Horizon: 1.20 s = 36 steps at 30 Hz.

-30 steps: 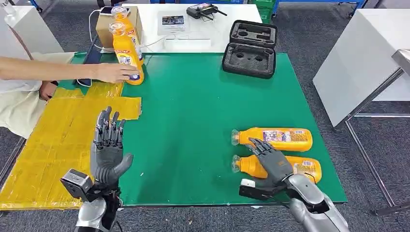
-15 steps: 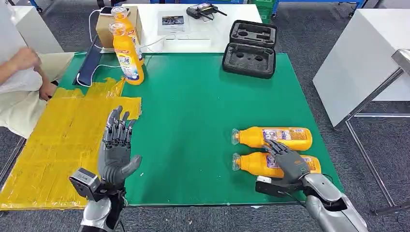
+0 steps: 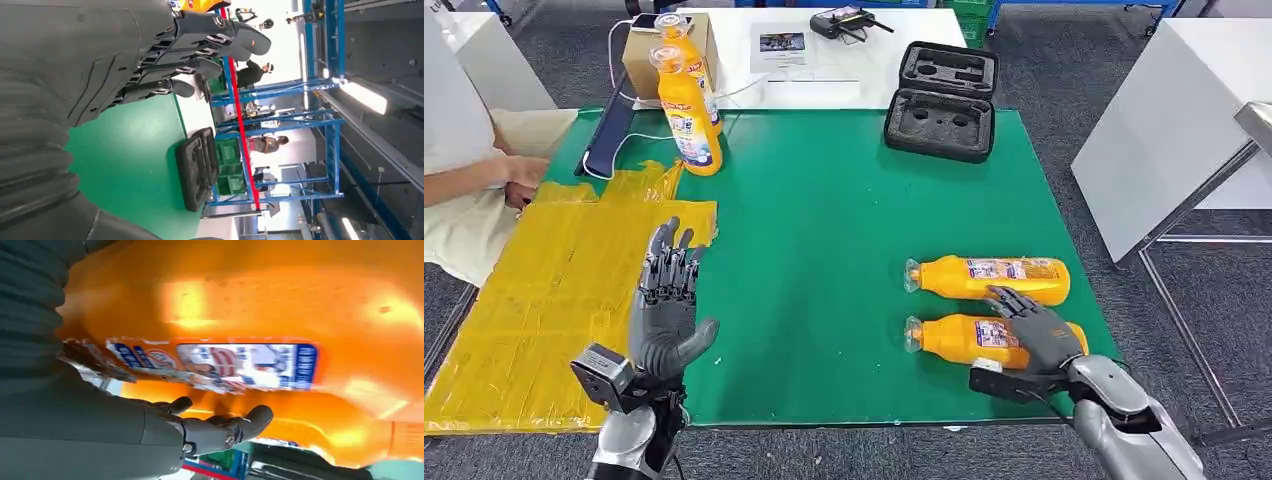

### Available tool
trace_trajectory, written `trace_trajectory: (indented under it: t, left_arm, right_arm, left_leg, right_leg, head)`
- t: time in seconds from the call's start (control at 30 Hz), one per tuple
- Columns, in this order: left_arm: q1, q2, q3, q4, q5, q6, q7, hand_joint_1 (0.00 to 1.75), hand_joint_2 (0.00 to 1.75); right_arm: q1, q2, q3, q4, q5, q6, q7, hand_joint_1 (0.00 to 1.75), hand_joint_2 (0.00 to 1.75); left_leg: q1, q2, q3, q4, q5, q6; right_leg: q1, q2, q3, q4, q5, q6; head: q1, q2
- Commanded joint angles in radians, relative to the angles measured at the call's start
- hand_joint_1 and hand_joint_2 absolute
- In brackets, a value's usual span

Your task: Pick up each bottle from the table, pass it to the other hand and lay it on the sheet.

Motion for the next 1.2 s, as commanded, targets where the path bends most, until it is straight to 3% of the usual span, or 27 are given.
trace_trajectory:
  t: [0.03, 0.2, 0.4, 0.43, 0.47, 0.57, 0.7, 1.2]
  left_arm:
    - [-0.039, 0.01, -0.003, 0.067, 0.004, -0.001, 0.007, 0.0, 1.75]
    - [-0.051, 0.014, -0.011, 0.092, 0.007, -0.002, 0.008, 0.0, 1.75]
    - [-0.065, 0.016, -0.021, 0.113, 0.016, -0.002, 0.008, 0.0, 1.75]
    - [-0.066, 0.017, -0.023, 0.114, 0.018, -0.002, 0.008, 0.0, 1.75]
    - [-0.068, 0.018, -0.024, 0.115, 0.021, -0.001, 0.008, 0.0, 1.75]
    - [-0.072, 0.019, -0.026, 0.119, 0.024, 0.0, 0.008, 0.0, 1.75]
    - [-0.074, 0.02, -0.03, 0.124, 0.027, 0.001, 0.008, 0.0, 1.75]
    - [-0.074, 0.021, -0.03, 0.124, 0.027, 0.001, 0.008, 0.0, 1.75]
  right_arm:
    - [0.034, -0.064, -0.028, 0.028, -0.003, 0.055, 0.007, 0.0, 1.75]
    - [0.08, -0.168, -0.022, -0.002, -0.023, 0.11, 0.007, 0.0, 1.75]
    - [0.109, -0.232, -0.02, -0.021, -0.054, 0.145, 0.002, 0.05, 1.75]
    - [0.114, -0.239, -0.019, -0.029, -0.061, 0.149, 0.003, 0.61, 1.75]
    - [0.124, -0.258, -0.014, -0.044, -0.073, 0.159, 0.005, 1.71, 1.75]
    - [0.141, -0.283, -0.016, -0.062, -0.089, 0.166, 0.007, 1.75, 1.75]
    - [0.117, -0.246, 0.001, -0.029, -0.079, 0.153, 0.004, 1.75, 1.75]
    - [0.115, -0.246, 0.004, -0.027, -0.077, 0.152, 0.005, 1.75, 1.75]
  left_leg:
    - [0.0, -0.002, 0.003, -0.001, -0.001, -0.001]
    - [0.0, -0.003, 0.003, -0.001, 0.0, 0.0]
    - [-0.001, -0.003, 0.004, -0.001, -0.001, 0.0]
    - [-0.001, -0.003, 0.006, -0.001, -0.002, -0.001]
    - [-0.001, -0.002, 0.005, -0.001, -0.001, 0.0]
    - [-0.002, -0.003, 0.005, -0.001, -0.002, 0.0]
    - [-0.001, 0.0, 0.007, -0.002, -0.003, 0.0]
    - [-0.001, 0.0, 0.006, -0.001, -0.002, 0.0]
  right_leg:
    - [0.0, -0.001, 0.003, -0.001, -0.001, -0.001]
    - [0.0, -0.002, 0.003, -0.001, -0.002, 0.0]
    - [-0.001, -0.002, 0.006, -0.001, -0.002, -0.001]
    - [-0.001, -0.002, 0.008, -0.002, -0.003, -0.001]
    - [-0.001, -0.001, 0.006, -0.002, -0.002, -0.001]
    - [-0.001, -0.002, 0.006, -0.001, -0.002, -0.001]
    - [-0.001, 0.001, 0.008, -0.003, -0.002, -0.001]
    - [0.0, 0.001, 0.006, -0.003, -0.001, -0.001]
  head:
    - [0.0, 0.0]
    - [0.0, 0.0]
    - [0.0, 0.0]
    - [0.0, 0.0]
    - [0.0, 0.0]
    - [0.0, 0.0]
    - [0.0, 0.0]
    - [0.0, 0.0]
